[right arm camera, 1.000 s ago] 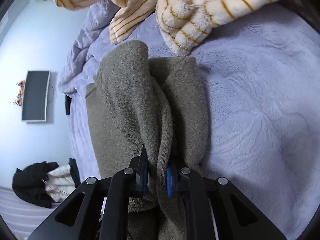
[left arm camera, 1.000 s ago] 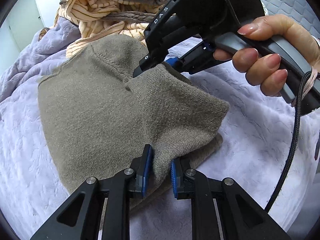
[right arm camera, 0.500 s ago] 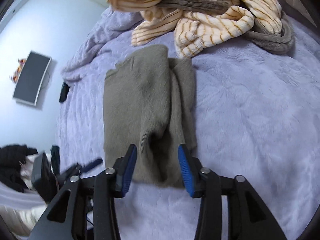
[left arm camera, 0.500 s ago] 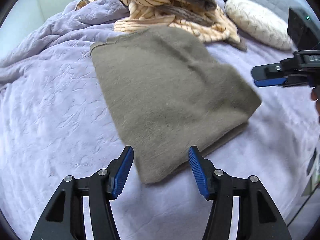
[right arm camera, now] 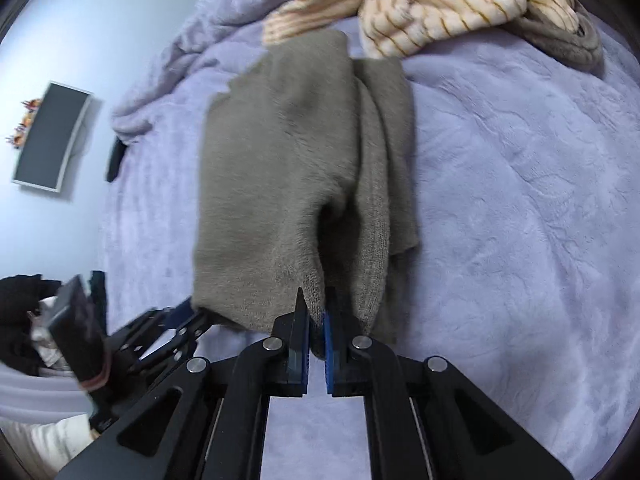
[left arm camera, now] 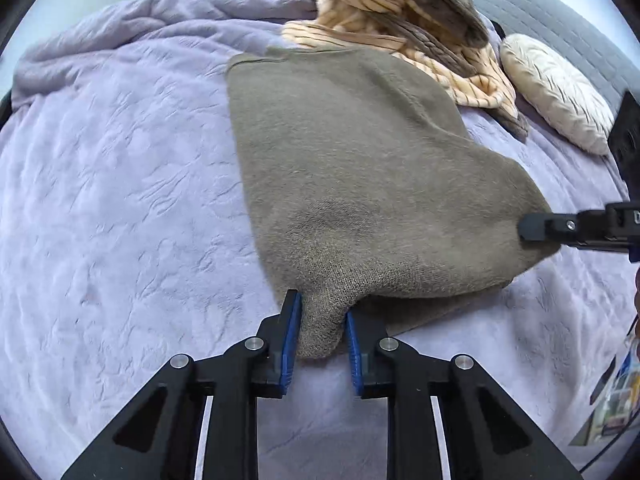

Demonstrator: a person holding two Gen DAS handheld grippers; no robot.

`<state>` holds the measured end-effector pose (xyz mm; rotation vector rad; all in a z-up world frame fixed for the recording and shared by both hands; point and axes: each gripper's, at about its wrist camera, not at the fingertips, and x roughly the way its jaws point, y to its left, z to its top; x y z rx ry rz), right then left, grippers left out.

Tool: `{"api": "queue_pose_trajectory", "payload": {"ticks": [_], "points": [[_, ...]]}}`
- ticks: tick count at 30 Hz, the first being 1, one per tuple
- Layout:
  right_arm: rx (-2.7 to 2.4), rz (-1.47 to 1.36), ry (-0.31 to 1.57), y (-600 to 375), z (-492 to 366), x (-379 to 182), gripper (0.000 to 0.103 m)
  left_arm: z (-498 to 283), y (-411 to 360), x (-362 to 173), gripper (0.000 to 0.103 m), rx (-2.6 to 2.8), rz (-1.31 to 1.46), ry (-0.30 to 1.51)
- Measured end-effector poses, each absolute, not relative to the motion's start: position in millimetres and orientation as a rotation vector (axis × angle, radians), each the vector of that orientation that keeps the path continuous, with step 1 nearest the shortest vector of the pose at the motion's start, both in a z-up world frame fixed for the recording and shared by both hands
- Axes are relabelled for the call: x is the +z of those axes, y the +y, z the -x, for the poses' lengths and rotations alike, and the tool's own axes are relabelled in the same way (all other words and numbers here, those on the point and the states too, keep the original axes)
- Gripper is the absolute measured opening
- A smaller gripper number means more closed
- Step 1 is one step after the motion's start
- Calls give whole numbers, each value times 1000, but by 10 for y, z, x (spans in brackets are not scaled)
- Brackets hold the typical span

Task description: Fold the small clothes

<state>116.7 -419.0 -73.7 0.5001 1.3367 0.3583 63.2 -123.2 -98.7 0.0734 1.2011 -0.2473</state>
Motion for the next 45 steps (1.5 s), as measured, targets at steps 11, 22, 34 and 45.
{"api": "queue_pose_trajectory", "payload": {"ticks": [11, 22, 34, 45], "points": [[246, -638, 1397, -4316, -955, -1263, 9, -312, -681, -1118, 23, -146, 22, 1335], [216, -526, 1316, -4352, -1123, -734, 16, -877, -847, -799, 24, -209, 78, 1258], [197, -544, 1243, -4215, -2197, -878, 52, -1041, -919, -1088, 64, -167, 90, 1277], [91, -437, 1300, -4302, -2256, -1102, 19, -947, -1022, -1070, 66, -195, -52, 1259]]}}
